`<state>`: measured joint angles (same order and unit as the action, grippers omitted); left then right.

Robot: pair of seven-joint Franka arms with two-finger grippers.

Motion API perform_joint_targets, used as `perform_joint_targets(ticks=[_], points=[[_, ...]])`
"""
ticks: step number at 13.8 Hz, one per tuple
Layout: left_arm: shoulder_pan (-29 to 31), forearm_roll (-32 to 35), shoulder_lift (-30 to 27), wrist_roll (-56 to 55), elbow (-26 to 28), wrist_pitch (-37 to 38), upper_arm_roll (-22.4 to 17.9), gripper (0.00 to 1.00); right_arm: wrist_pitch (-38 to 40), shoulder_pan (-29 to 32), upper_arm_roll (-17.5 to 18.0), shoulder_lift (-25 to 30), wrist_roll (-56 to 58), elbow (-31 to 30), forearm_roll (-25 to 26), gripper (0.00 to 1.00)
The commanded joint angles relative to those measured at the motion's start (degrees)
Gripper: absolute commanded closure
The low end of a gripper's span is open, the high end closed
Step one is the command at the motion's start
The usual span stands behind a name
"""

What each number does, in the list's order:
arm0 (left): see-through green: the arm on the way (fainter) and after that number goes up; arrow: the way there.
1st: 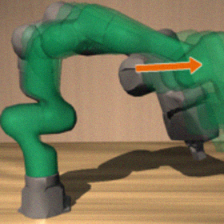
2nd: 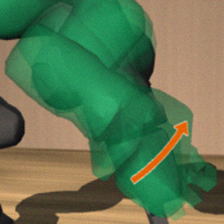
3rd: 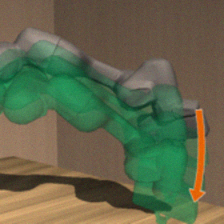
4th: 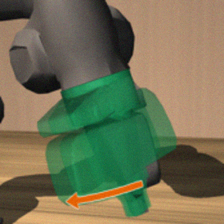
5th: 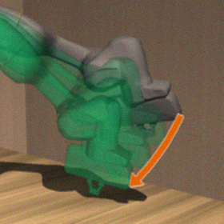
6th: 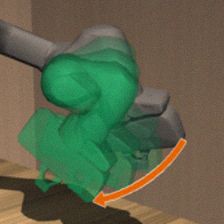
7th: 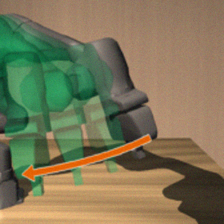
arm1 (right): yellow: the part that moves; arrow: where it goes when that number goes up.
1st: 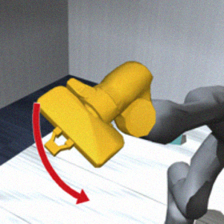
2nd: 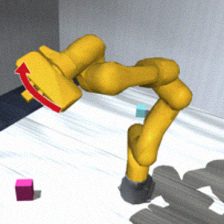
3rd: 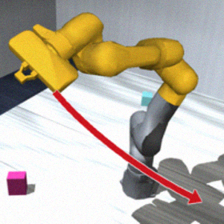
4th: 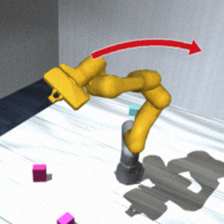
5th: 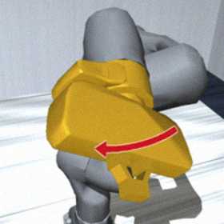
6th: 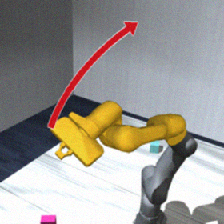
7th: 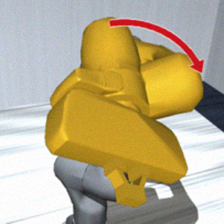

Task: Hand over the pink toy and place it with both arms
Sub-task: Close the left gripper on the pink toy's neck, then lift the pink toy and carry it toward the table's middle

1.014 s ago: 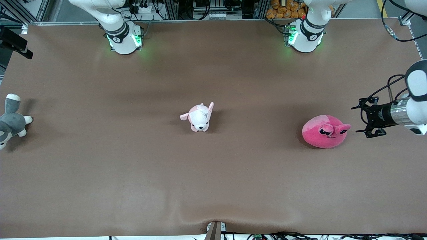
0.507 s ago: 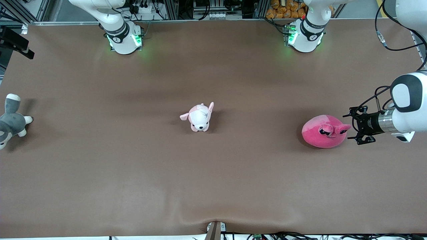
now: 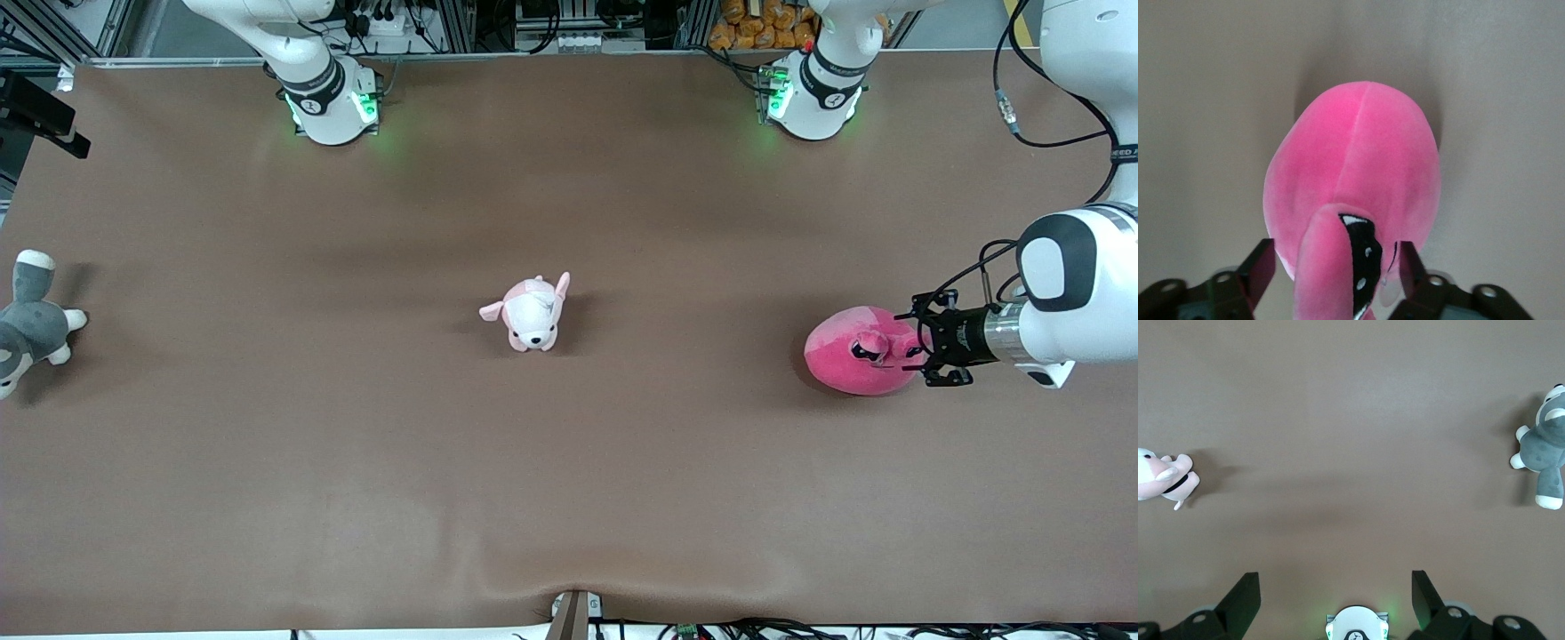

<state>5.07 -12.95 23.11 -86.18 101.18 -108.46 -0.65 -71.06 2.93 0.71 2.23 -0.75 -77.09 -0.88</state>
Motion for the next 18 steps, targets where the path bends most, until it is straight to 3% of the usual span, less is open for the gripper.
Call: perform_joint_targets(ticks=[1, 4, 8, 13, 18], points=[[0.1, -2.2, 0.1, 1.3, -1.0, -0.3, 0.4, 1.0, 0.3, 0.7, 0.5, 0.0, 0.2, 0.3, 0.1, 0.0], [0.0, -2.2, -1.0, 1.9, -2.2, 1.1, 0.7, 1.0, 0.2, 0.4, 0.5, 0.0, 0.3, 0.3, 0.2, 0.0], [0.3, -3.7, -3.7, 2.2, -6.5, 8.2, 3.6, 1.0, 0.3, 0.9, 0.5, 0.0, 0.3, 0.3, 0.2, 0.0], [-0.1, -9.8, -4.9, 0.7, -18.2, 19.6, 7.8, 1.0, 0.3, 0.9, 0.5, -0.1, 0.3, 0.2, 0.2, 0.0], [-0.2, -16.4, -4.6, -8.5, -25.8, 21.8, 14.0, 1.0, 0.4, 1.1, 0.4, -0.1, 0.4, 0.2, 0.5, 0.0]])
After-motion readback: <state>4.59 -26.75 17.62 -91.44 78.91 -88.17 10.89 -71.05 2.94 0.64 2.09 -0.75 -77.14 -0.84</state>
